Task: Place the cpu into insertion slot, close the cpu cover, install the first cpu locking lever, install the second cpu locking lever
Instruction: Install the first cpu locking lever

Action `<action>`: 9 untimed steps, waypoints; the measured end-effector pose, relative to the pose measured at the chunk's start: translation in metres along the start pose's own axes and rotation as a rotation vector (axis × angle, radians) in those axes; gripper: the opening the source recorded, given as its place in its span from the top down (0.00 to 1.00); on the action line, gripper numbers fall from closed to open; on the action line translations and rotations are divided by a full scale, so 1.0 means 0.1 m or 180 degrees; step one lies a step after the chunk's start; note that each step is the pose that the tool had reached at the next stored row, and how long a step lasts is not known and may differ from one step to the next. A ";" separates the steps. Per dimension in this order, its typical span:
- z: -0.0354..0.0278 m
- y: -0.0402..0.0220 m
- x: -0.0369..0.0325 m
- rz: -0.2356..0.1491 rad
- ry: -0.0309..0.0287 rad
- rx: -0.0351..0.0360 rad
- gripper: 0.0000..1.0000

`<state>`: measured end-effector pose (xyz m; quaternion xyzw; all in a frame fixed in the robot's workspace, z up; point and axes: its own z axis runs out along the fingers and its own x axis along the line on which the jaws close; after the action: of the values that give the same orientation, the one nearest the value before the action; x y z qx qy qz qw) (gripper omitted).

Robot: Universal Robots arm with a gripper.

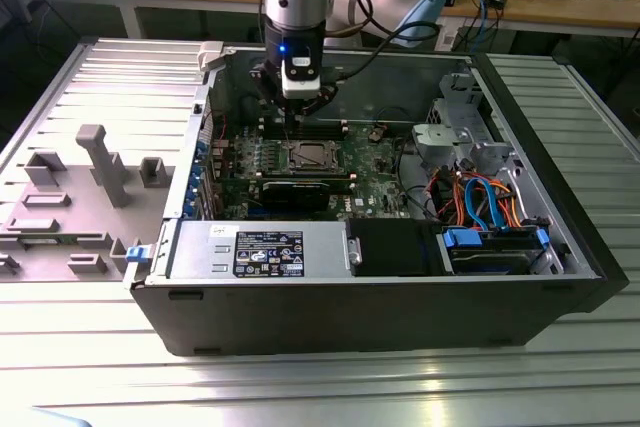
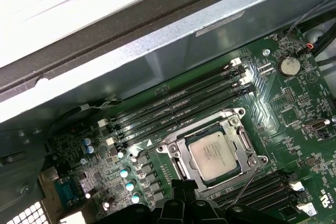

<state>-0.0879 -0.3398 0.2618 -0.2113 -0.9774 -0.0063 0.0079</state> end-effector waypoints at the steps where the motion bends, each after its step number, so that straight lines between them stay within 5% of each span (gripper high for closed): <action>1: 0.001 -0.003 0.008 -0.0006 0.0000 0.0000 0.89; 7: 0.045 -0.020 0.043 -0.0122 0.0005 -0.0012 0.89; 9: 0.053 -0.061 0.134 -0.0122 -0.0008 -0.0020 0.89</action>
<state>-0.1026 -0.3397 0.2567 -0.1926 -0.9812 -0.0093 0.0058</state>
